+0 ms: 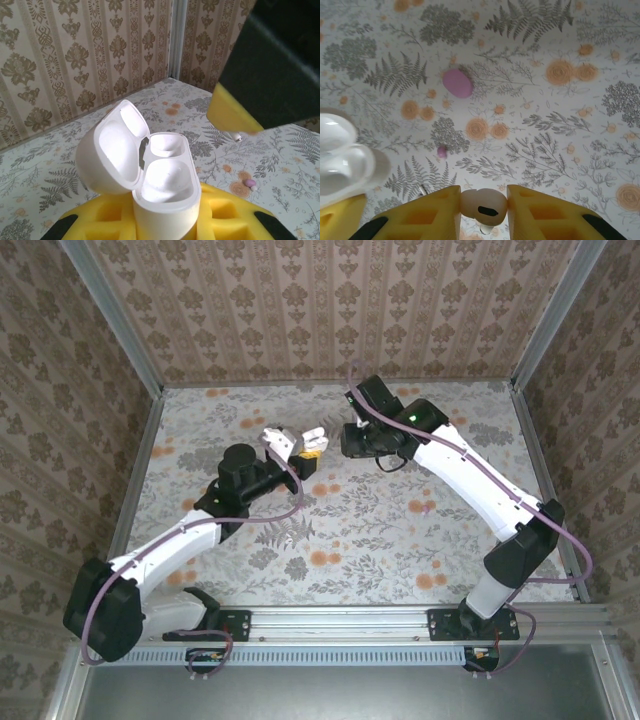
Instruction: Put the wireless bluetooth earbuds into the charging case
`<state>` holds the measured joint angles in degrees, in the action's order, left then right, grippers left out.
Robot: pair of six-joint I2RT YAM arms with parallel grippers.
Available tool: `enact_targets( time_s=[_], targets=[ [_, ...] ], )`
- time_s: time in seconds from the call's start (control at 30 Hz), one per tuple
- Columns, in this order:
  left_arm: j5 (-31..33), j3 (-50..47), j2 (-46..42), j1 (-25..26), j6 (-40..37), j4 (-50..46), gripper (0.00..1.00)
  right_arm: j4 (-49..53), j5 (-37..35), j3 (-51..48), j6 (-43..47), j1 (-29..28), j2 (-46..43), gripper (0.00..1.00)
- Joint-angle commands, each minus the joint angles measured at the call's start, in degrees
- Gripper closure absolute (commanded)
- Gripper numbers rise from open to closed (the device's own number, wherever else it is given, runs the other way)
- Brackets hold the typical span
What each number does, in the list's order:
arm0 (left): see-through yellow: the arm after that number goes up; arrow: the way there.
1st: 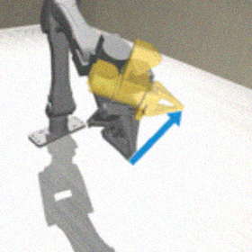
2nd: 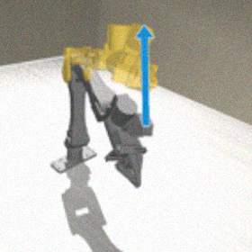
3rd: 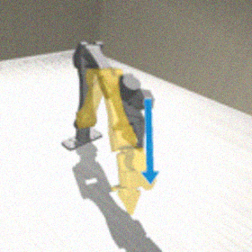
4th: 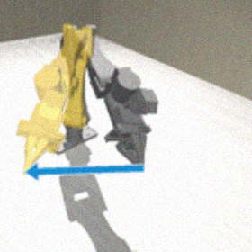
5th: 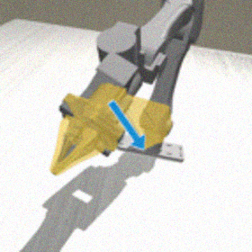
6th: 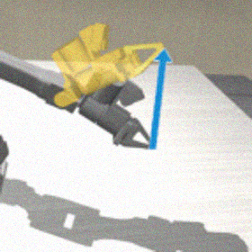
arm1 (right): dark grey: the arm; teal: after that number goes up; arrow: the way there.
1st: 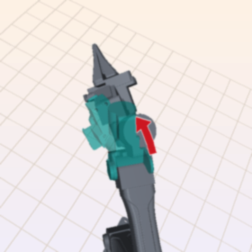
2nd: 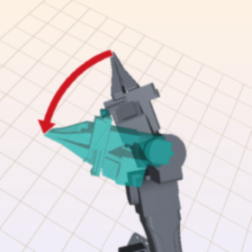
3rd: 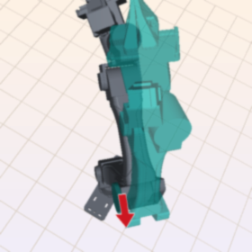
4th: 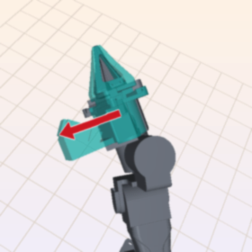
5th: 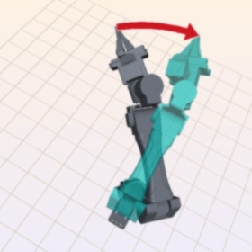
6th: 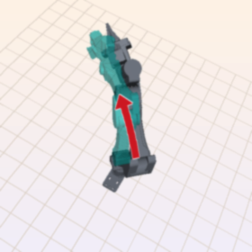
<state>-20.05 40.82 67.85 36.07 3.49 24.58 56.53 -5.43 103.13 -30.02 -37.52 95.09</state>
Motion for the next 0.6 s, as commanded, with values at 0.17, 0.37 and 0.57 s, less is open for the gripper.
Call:
enact_targets(
  time_s=[0.17, 0.37, 0.57],
  targets=[
    [-3.7, 2.2, 0.6, 0.6, 1.7, 2.8, 0.78, -4.3, 0.4, 3.9, 2.7, -1.5, -1.5, 0.7],
    [-4.2, 2.3, 0.1, 0.6, 1.8, 2.5, 0.78, -7.3, 0.9, 3.2, 3.8, -2.3, -1.9, 0.7],
    [-4.8, 2.4, -0.3, 0.6, 1.7, 2.0, 0.78, -10.5, 0.6, 1.4, 4.4, -2.6, -2.7, 0.7]
  ],
)
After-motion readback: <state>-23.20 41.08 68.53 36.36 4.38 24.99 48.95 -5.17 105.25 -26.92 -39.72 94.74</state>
